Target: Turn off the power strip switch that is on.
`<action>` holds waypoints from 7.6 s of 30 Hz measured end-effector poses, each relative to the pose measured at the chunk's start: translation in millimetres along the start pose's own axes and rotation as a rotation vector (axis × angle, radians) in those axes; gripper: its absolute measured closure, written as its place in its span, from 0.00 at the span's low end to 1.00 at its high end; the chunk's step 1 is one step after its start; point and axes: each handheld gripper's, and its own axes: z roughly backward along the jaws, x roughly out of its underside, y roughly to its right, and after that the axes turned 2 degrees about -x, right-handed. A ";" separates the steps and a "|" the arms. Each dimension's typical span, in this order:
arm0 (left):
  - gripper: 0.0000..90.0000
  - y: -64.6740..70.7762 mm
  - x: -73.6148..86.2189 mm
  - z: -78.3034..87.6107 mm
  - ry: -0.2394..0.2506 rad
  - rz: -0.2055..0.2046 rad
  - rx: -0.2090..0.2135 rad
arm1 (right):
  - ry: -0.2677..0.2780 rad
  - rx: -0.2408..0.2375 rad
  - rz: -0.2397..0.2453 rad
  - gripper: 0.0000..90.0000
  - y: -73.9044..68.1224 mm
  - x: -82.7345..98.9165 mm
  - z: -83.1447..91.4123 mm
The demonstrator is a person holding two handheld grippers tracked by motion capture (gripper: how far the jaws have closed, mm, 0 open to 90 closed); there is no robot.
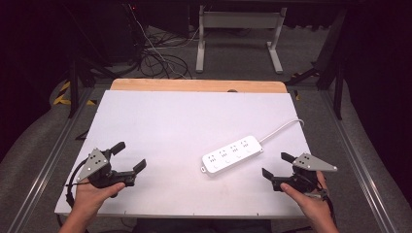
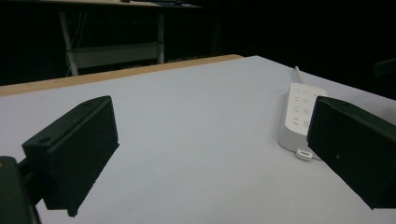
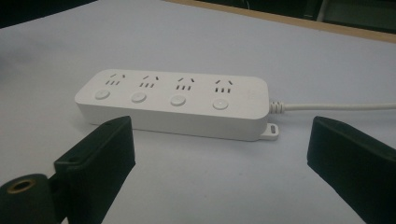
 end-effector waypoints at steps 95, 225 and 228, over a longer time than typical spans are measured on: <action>0.03 -0.3 0.9 -3.7 -0.013 -0.007 0.011 | -0.377 0.064 0.039 1.00 1.4 -51.9 -98.7; 0.03 -0.7 0.5 -3.6 -0.005 0.004 0.017 | -0.331 0.107 0.039 1.00 -6.3 -46.9 -99.6; 0.03 -1.1 0.4 -3.8 -0.003 0.007 0.019 | -0.287 0.099 0.043 1.00 -3.5 -45.1 -96.9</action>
